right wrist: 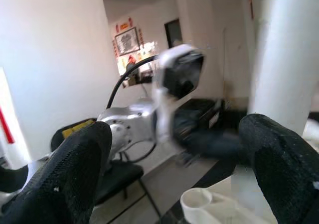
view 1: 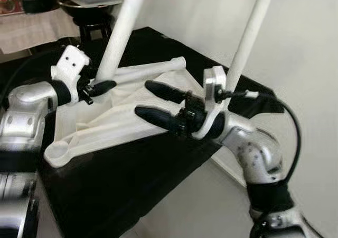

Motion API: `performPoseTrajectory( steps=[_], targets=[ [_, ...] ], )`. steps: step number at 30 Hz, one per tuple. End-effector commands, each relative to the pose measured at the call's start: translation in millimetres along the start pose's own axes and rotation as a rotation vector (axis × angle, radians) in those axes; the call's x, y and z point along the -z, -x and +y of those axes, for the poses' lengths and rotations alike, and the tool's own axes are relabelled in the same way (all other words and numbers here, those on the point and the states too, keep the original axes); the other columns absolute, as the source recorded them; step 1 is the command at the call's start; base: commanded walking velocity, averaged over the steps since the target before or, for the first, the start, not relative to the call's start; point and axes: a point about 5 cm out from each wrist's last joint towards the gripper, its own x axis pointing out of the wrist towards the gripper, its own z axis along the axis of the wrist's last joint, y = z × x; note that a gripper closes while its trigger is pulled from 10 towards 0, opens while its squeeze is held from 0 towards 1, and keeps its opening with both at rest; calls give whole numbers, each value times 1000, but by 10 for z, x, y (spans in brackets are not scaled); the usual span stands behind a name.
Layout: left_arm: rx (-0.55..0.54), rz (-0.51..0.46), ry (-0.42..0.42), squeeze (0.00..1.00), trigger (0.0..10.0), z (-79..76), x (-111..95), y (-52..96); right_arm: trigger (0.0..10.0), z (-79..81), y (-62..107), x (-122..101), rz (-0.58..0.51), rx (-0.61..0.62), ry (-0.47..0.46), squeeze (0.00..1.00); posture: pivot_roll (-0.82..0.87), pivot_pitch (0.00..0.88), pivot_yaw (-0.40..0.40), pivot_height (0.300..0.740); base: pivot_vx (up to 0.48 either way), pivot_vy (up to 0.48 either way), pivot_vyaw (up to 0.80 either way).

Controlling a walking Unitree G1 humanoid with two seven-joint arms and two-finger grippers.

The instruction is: Building children table

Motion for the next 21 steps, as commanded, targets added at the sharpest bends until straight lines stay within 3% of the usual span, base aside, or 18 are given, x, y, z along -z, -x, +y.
performPoseTrajectory(
  steps=[1, 2, 3, 4, 5, 6, 8, 9, 21],
  targets=[
    [102, -72, 3, 0, 314, -121, -130, -9, 10000, 10, -30, -12, 0, -29, -12, 1000, -75, 41, -107, 740, 0, 0, 0],
    [218, -101, 53, 0, 118, -295, -155, 45, 10000, 25, -75, -21, 29, -78, 4, 275, -78, 45, -111, 740, 0, 0, 0],
    [283, -116, 97, 0, 784, -397, -176, 91, 10000, 47, -97, -25, 55, -124, 21, 0, -78, 45, -111, 740, 0, 0, 0],
    [283, -116, 97, 0, 784, -397, -176, 91, 10000, 47, -97, -25, 55, -124, 21, 0, -78, 45, -111, 740, 0, 0, 0],
    [358, -134, 132, 0, 2157, -498, -220, 143, 10000, 78, -115, -43, 76, -181, 33, 0, -78, 47, -115, 740, 0, 0, 0],
    [408, -150, 159, 0, 2510, -573, -268, 183, 10000, 99, -128, -66, 96, -235, 49, 0, -78, 48, -114, 740, 0, 0, 0],
    [434, -158, 169, 0, 2510, -612, -299, 205, 10000, 113, -133, -87, 104, -269, 59, 0, -77, 48, -113, 740, 0, 0, 0],
    [460, -143, 167, 0, 2392, -662, -325, 236, 10000, 144, -122, -120, 131, -347, 63, 0, -75, 49, -114, 740, 0, 0, 0],
    [505, -123, 156, 0, 1529, -787, -439, 263, 10000, 65, -32, -133, 248, -408, 105, 0, -73, 49, -120, 740, 0, 0, 0]
  ],
)
